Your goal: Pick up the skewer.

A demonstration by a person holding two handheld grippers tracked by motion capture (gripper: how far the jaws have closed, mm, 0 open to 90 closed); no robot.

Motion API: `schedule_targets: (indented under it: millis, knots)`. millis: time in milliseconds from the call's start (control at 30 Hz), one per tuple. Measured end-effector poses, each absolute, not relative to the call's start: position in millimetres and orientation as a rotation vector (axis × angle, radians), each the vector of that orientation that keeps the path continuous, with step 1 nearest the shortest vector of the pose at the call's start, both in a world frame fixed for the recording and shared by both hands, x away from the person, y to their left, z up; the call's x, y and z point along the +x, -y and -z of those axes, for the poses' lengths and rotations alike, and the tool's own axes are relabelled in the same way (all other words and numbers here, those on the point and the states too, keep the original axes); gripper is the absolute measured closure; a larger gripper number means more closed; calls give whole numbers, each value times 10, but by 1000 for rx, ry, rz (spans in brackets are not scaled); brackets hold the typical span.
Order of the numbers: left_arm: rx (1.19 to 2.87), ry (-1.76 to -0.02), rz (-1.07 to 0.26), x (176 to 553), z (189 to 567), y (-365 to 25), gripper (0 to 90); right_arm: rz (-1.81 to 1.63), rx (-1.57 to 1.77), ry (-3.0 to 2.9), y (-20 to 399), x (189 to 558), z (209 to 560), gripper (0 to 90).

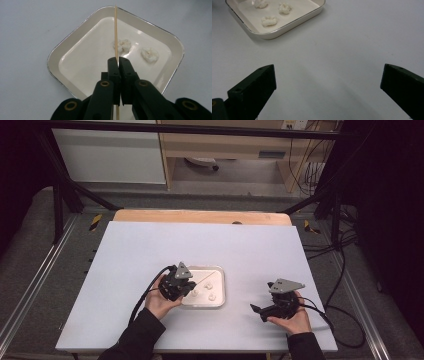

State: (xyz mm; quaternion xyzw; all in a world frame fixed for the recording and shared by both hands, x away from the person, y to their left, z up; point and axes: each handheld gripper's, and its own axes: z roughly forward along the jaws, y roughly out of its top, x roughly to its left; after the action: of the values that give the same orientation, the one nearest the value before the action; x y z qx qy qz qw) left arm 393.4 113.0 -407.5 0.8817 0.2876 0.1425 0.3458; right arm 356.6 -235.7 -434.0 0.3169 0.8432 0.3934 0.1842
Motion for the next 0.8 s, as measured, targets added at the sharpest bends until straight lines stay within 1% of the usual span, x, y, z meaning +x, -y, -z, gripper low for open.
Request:
schedule_targets:
  millis: [367, 700, 800]
  knots:
    - [2333, -675, -340, 3881, 4018, -932, 885, -982, 678, -2394, 2101, 3496, 4202, 33]
    - [2375, -603, -319, 3844, 3962, -683, 885, -899, 555, -2402, 1999, 3464, 4162, 65]
    - [2390, -584, -311, 3838, 3960, -603, 885, -865, 502, -2400, 1983, 3442, 4161, 89]
